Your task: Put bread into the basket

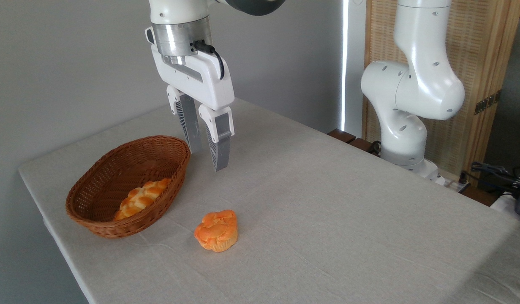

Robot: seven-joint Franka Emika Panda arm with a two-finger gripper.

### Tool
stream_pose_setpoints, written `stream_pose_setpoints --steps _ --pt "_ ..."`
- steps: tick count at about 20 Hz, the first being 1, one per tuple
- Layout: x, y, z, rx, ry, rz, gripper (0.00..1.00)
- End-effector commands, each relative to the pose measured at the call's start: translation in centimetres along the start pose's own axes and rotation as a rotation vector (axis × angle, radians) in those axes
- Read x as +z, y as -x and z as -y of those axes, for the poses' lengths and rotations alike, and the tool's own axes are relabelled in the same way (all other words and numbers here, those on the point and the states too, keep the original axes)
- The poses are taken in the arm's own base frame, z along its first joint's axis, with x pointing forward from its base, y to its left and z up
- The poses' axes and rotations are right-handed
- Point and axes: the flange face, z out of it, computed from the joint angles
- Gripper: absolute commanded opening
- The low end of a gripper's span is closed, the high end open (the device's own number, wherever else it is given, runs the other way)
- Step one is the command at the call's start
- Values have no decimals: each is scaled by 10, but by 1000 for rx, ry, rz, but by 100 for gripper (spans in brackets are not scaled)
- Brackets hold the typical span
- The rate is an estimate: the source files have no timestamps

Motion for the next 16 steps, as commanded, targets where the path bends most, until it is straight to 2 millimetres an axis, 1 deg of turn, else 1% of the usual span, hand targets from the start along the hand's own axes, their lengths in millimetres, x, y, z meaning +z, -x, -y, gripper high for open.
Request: stream_pose_setpoints --steps 1,3,4,11,14,16 --pt "2 -4 -6 -17 14 14 100" --pt "5 -4 -5 -15 13 13 100" --pt "10 -4 -5 -12 15 15 100" --pt "68 0 0 -14 -29 -18 100" --pt "100 3 5 -21 -39 -30 100" --pt "113 4 15 -32 -51 -47 100"
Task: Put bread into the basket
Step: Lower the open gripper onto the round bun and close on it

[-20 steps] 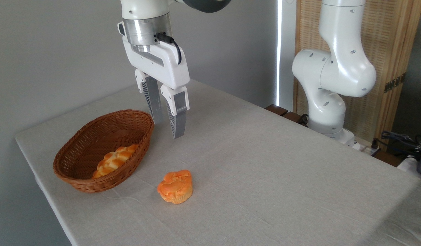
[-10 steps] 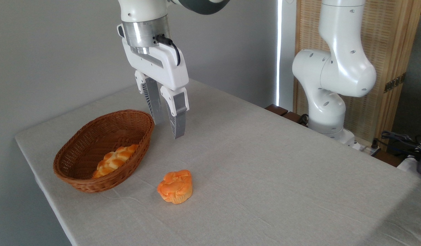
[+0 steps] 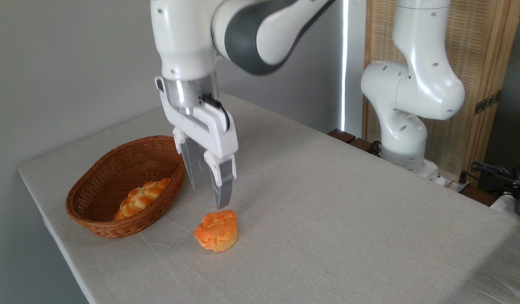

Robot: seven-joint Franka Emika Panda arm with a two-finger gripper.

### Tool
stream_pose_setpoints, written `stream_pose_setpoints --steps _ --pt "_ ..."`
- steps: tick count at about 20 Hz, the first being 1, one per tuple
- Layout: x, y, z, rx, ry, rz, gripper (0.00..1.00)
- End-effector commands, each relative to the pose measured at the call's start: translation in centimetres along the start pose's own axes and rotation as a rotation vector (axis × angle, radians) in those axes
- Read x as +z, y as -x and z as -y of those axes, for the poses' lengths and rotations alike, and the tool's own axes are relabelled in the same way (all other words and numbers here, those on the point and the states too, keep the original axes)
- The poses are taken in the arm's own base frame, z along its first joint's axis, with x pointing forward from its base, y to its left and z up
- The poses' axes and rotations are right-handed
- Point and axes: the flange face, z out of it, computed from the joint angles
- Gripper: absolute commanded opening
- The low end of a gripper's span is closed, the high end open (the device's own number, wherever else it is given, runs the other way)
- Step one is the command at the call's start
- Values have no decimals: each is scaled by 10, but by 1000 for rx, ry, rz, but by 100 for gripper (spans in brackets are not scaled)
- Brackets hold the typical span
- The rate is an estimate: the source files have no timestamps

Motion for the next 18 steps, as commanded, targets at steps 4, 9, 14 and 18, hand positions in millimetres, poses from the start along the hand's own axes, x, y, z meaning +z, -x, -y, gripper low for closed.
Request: stream_pose_setpoints --steps 4,9,14,18 --pt "39 9 22 -1 -57 24 100" --pt "64 7 20 6 -24 58 100" --pt "66 6 19 8 -20 61 100" --pt "65 6 20 7 -20 59 55"
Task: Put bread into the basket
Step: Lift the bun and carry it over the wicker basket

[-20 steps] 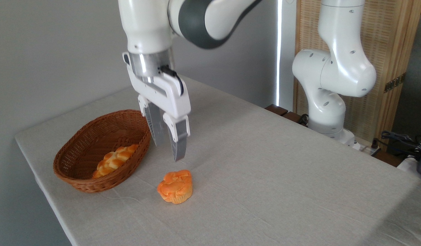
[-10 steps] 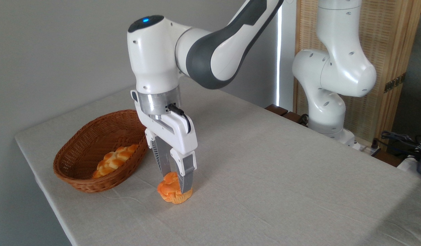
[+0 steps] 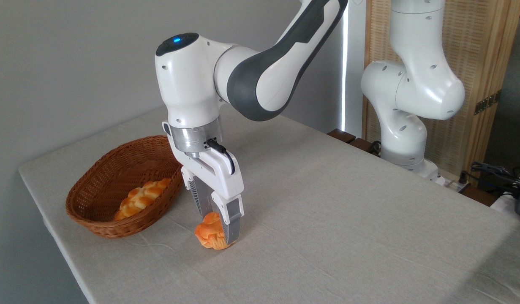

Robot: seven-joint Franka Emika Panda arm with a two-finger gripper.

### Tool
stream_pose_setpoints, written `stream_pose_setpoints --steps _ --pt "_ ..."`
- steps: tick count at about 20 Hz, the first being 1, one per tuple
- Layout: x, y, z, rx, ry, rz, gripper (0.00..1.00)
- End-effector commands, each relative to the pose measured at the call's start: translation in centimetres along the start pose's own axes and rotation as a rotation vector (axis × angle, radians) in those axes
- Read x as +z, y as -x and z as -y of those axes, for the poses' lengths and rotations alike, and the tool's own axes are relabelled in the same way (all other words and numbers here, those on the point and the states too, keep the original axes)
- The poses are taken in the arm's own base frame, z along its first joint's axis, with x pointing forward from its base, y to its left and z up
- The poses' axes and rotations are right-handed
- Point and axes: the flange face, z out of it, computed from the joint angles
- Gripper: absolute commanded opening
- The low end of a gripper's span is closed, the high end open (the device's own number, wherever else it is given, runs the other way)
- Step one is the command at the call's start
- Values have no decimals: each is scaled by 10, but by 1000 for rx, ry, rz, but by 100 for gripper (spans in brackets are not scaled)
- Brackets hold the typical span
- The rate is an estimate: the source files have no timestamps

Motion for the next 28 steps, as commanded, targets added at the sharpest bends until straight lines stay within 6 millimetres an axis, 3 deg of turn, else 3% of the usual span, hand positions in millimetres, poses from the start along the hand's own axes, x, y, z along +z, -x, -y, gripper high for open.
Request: stream_pose_setpoints --steps 1,14,20,25,28 --pt "2 1 0 0 -18 1 46" --pt "-4 0 1 -1 -26 -8 48" --pt "-59 -14 11 -60 -43 -139 51" --pt "-99 -52 -13 -124 55 -306 51" --pt "-104 -69 -27 -146 111 -371 51"
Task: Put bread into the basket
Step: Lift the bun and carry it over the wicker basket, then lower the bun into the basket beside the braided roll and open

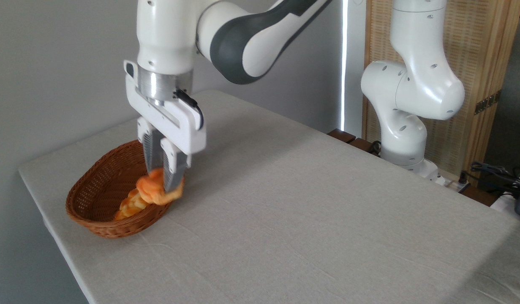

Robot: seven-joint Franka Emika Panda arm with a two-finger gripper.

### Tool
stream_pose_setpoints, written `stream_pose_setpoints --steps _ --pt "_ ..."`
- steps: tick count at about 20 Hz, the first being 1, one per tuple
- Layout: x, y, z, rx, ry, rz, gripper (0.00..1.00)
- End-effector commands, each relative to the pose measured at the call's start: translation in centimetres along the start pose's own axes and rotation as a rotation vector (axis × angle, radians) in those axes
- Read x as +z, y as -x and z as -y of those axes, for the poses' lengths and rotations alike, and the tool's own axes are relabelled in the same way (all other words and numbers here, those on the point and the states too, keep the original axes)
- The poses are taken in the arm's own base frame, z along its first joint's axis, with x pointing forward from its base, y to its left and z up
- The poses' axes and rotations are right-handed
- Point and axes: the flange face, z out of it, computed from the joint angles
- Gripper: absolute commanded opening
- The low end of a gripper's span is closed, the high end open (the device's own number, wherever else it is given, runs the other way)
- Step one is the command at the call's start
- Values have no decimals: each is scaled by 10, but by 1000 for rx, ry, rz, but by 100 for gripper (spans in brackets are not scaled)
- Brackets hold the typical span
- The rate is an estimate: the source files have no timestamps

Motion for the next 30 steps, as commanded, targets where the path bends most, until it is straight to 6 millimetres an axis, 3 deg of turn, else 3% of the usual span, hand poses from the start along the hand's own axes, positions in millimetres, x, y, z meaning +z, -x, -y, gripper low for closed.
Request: stream_pose_setpoints --steps 1,6,11,12,13,16,27,30 --pt "-1 -24 -18 -61 58 -107 51" --pt "26 -58 -57 -152 72 -196 51" --pt "55 -68 -82 -126 24 -131 56" --pt "61 -68 -84 -111 11 -114 73" --pt "70 -69 -92 -59 -13 -84 100" --pt "81 -70 -94 -34 -21 -64 100" --pt "75 -71 -97 -85 -25 -68 100" --pt "56 -68 -95 -90 -38 -57 100"
